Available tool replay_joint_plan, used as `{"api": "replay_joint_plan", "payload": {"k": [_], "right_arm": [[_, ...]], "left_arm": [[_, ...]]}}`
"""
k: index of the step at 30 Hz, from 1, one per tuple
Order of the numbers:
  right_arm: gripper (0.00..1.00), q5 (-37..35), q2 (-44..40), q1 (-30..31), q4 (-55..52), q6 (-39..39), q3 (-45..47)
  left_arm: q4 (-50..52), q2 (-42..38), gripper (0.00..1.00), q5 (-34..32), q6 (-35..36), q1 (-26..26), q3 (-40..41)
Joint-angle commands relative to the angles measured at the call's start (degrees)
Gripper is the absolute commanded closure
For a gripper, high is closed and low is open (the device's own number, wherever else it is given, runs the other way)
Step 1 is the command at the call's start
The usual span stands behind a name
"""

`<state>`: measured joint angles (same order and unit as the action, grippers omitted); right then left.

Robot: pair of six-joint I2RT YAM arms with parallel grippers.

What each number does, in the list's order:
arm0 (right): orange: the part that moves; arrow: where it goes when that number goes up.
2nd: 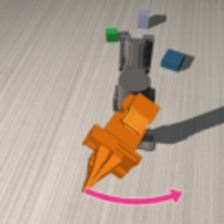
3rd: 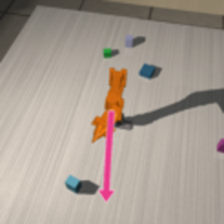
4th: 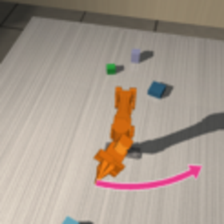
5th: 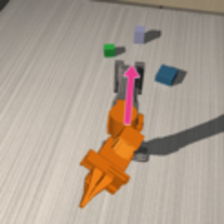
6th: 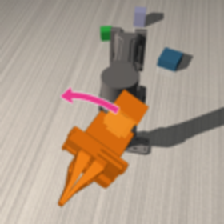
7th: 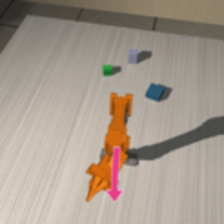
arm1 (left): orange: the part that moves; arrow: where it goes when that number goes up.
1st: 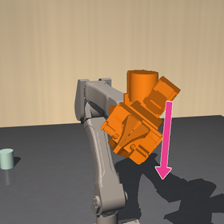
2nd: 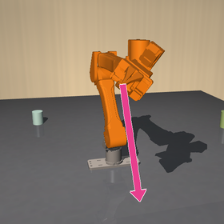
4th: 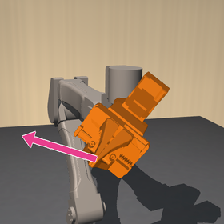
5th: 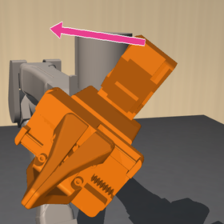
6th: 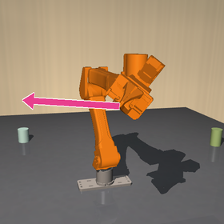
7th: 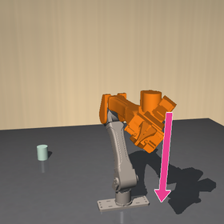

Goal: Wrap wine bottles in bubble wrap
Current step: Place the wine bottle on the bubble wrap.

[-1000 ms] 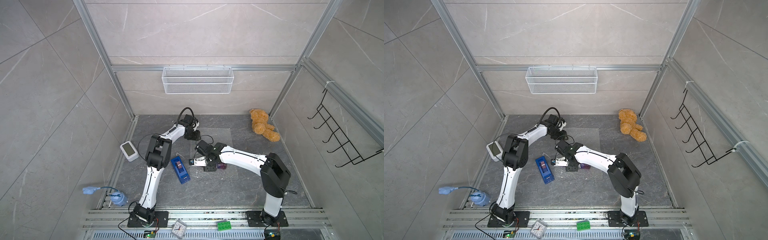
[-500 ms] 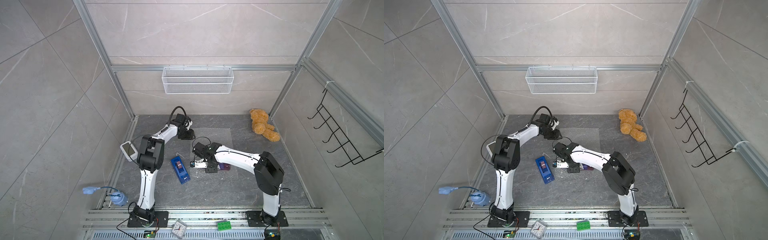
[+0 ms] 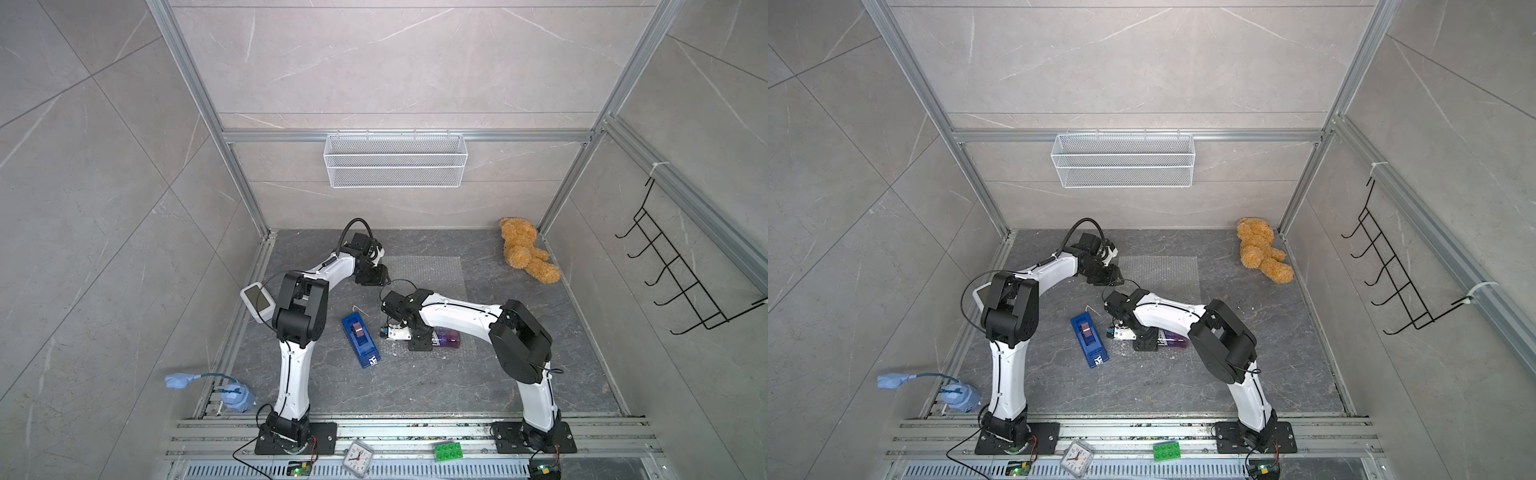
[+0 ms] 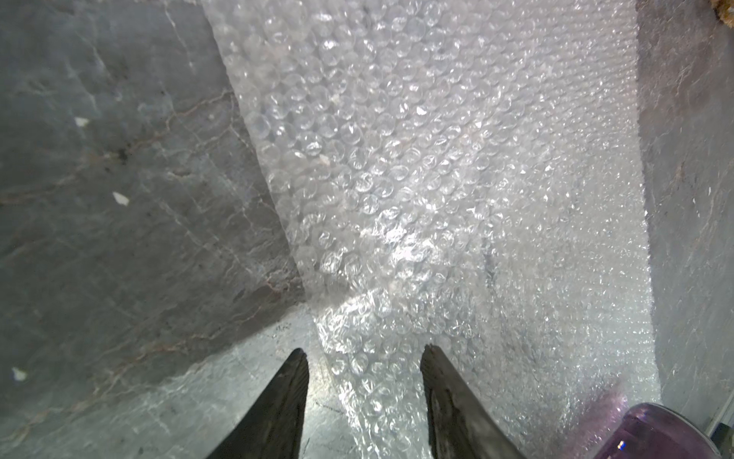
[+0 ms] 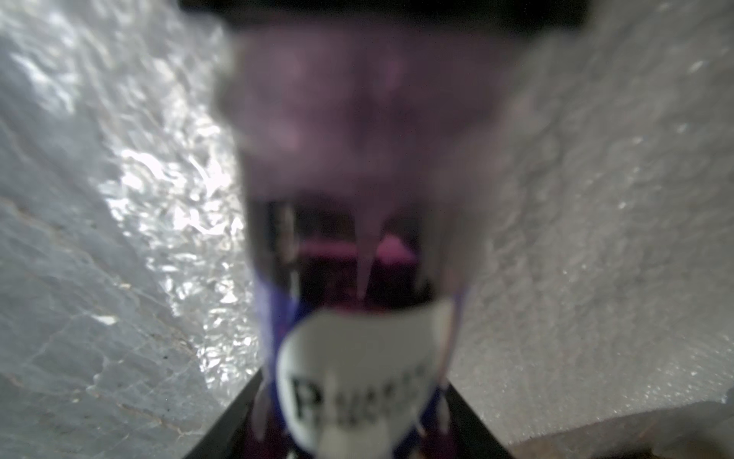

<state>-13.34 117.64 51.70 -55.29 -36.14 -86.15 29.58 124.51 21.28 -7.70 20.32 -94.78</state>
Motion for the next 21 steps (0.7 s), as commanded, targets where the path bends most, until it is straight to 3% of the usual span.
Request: {"api": "replay_joint_plan", "payload": {"k": [1, 3, 4, 15, 21], "right_arm": [[0.3, -0.2, 0.4, 0.2, -0.1, 1.0, -0.2], [0.16, 0.4, 0.1, 0.2, -0.2, 0.6, 0.0], [0.01, 0.7, -0.1, 0.2, -0.2, 0.3, 0.0], [0.0, 4.9, -6.0, -0.4, 0.9, 1.7, 1.2], [0.0, 14.1, -12.8, -4.4, 4.6, 6.1, 4.0]], "left_arm": [[-0.4, -3.9, 0.49, 0.7, 0.1, 0.2, 0.3], [-0.5, -4.6, 0.49, 0.4, 0.3, 0.2, 1.0], [-0.5, -4.9, 0.49, 0.2, 0.6, 0.2, 1.3], [0.9, -12.3, 0.47, -3.7, 7.0, 0.2, 5.9], [-1.0, -22.2, 0.47, -8.2, 12.7, 1.1, 13.9]]}}
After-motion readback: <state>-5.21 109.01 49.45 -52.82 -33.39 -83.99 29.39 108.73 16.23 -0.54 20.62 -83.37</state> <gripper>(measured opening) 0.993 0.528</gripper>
